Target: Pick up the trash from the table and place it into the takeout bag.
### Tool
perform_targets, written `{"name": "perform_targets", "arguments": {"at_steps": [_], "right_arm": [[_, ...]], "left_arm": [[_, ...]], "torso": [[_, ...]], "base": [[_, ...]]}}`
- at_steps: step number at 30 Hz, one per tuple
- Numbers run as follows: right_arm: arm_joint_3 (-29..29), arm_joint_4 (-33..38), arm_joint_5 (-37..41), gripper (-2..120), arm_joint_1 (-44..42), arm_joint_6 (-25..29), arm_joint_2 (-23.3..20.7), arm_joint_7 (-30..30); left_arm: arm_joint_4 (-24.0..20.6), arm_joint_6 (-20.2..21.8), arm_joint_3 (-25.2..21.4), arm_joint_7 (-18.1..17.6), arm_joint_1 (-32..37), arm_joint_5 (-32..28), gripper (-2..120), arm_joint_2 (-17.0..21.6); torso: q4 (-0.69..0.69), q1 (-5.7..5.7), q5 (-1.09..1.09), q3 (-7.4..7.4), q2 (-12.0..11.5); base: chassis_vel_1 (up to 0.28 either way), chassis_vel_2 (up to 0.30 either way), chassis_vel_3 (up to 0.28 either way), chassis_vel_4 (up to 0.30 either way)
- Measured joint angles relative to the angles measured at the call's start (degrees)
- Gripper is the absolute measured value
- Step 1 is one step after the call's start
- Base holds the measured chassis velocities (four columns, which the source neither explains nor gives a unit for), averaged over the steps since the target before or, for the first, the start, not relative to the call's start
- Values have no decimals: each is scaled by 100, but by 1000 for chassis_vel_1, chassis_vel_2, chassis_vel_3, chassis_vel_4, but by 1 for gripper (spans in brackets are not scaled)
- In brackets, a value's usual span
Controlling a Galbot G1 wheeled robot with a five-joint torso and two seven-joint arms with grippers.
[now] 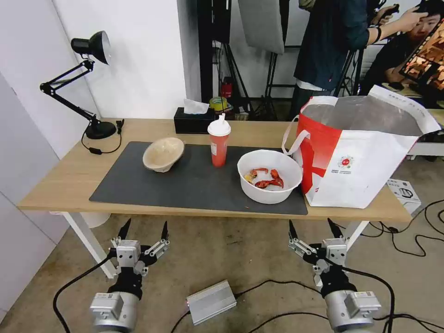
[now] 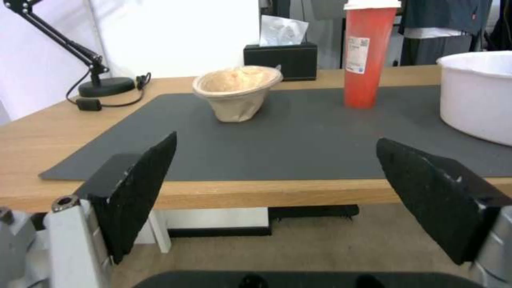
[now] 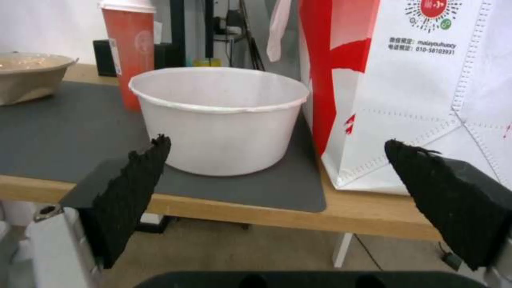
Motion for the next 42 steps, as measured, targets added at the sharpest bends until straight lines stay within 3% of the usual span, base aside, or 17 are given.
{"name": "perform_targets", "arguments": {"at_steps": [18, 19, 22, 23, 26, 27, 30, 31, 32, 39, 42], "right_arm": [[-7, -27, -4, 100, 42, 37, -39, 44], [-51, -146, -44, 100, 220, 219, -209, 235], [-139, -362, -130, 100, 580, 580, -533, 607], [-240, -611, -224, 100, 989, 988, -900, 1031], [-287, -759, -287, 100, 1244, 1242, -1125, 1293], [-318, -831, -327, 100, 1321, 1391, -1225, 1371], [-318, -835, -358, 100, 1320, 1432, -1250, 1355], [-325, -819, -380, 100, 1286, 1438, -1267, 1324], [-325, -819, -380, 100, 1286, 1438, -1267, 1324], [-314, -651, -358, 100, 1139, 1415, -1335, 1265], [-311, -607, -342, 100, 1074, 1411, -1357, 1216]], "left_arm": [[29, -79, -3, -21, -42, 9, 100, -13], [125, -311, -19, -107, -159, 46, 100, -50], [203, -489, -32, -175, -268, 72, 100, -79], [251, -601, -35, -203, -320, 84, 100, -95], [332, -801, -48, -268, -406, 109, 100, -126], [463, -1105, -68, -367, -545, 150, 100, -174], [576, -1370, -83, -457, -663, 187, 100, -213], [722, -1713, -106, -571, -813, 234, 100, -265], [722, -1713, -106, -571, -813, 234, 100, -265], [1105, -2817, -163, -935, -1227, 329, 100, -410], [1064, -2847, -166, -961, -1198, 280, 100, -408]], "torso": [[0, 0, 0, 0, 0], [-2, -1, 0, 0, 0], [-1, 0, -1, 0, 0], [2, 0, 3, 2, -1], [5, 1, 1, 1, 0], [1, 2, 2, 2, -1], [0, 2, 0, 1, -1], [-1, 1, 1, 1, -1], [-1, 1, 1, 1, -1], [-1, 1, 0, 0, -1], [0, 1, 0, 0, -1]], "base": [[0, 0, 0, 0], [0, 0, 0, 0], [0, 0, 0, 0], [0, 0, 0, 0], [0, 0, 0, 0], [0, 0, 0, 0], [0, 0, 0, 0], [0, 0, 0, 0], [0, 0, 0, 0], [0, 0, 0, 0], [0, 0, 0, 0]]}}
